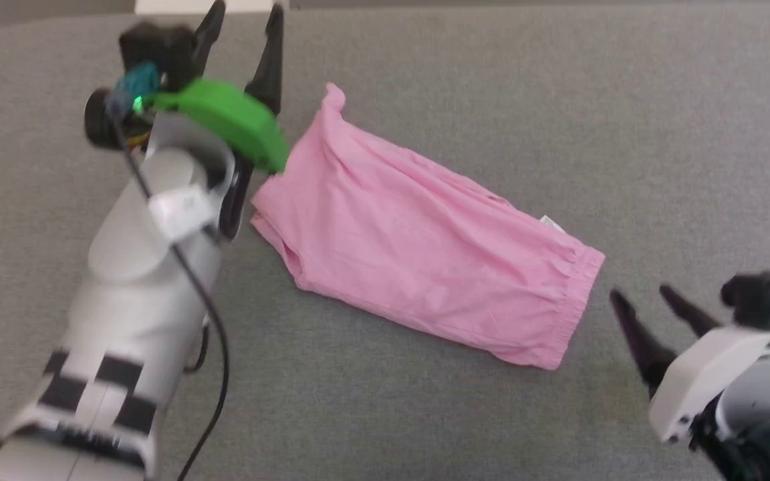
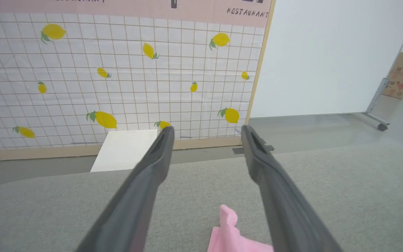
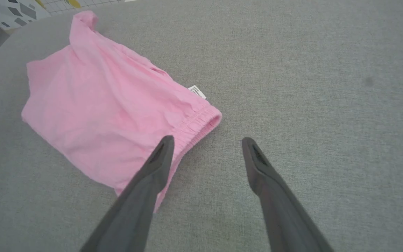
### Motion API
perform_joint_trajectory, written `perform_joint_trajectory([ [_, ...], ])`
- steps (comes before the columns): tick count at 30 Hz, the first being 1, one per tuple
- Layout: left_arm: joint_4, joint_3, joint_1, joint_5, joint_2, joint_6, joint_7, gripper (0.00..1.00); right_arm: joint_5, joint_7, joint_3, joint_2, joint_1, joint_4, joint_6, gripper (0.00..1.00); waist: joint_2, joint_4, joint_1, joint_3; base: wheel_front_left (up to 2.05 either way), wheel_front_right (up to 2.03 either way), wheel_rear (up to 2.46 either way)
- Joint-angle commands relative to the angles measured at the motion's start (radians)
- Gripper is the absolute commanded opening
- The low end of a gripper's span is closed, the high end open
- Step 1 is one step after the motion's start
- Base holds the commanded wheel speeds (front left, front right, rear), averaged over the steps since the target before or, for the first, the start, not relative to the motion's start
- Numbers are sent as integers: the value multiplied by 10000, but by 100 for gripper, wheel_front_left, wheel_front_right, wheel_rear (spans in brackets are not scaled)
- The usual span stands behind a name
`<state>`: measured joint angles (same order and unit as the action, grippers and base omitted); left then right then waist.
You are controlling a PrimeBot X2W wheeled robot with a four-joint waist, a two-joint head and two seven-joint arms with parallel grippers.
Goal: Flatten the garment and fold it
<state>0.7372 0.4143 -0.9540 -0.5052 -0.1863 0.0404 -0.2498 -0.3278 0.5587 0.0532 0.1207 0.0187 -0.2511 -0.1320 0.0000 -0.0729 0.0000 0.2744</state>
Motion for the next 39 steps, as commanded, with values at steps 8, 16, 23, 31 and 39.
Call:
perform_joint_trajectory([
  [8,-4905,-597,5266,843,-1277,-1700,-118,100,1510,589,-568,-696,-581,589,13,100,0,537,0,-792,0,0,0],
  [16,-6439,-1099,7272,399,-1141,-2501,-117,100,1322,91,-642,-703,377,2459,13,100,0,778,0,-555,0,0,0],
  [23,-6807,-1041,7371,321,-928,-2519,-118,100,1484,68,-797,-703,932,3876,13,100,0,1065,0,-395,0,0,0],
  [31,-6649,-953,7432,284,-881,-2510,-101,100,1537,254,-911,-704,1065,4401,13,0,0,1076,0,-472,0,0,0],
  [39,-6440,-919,7079,-86,-826,-2418,581,100,1258,98,-852,-704,1197,3829,13,0,0,794,0,-414,0,0,0],
])
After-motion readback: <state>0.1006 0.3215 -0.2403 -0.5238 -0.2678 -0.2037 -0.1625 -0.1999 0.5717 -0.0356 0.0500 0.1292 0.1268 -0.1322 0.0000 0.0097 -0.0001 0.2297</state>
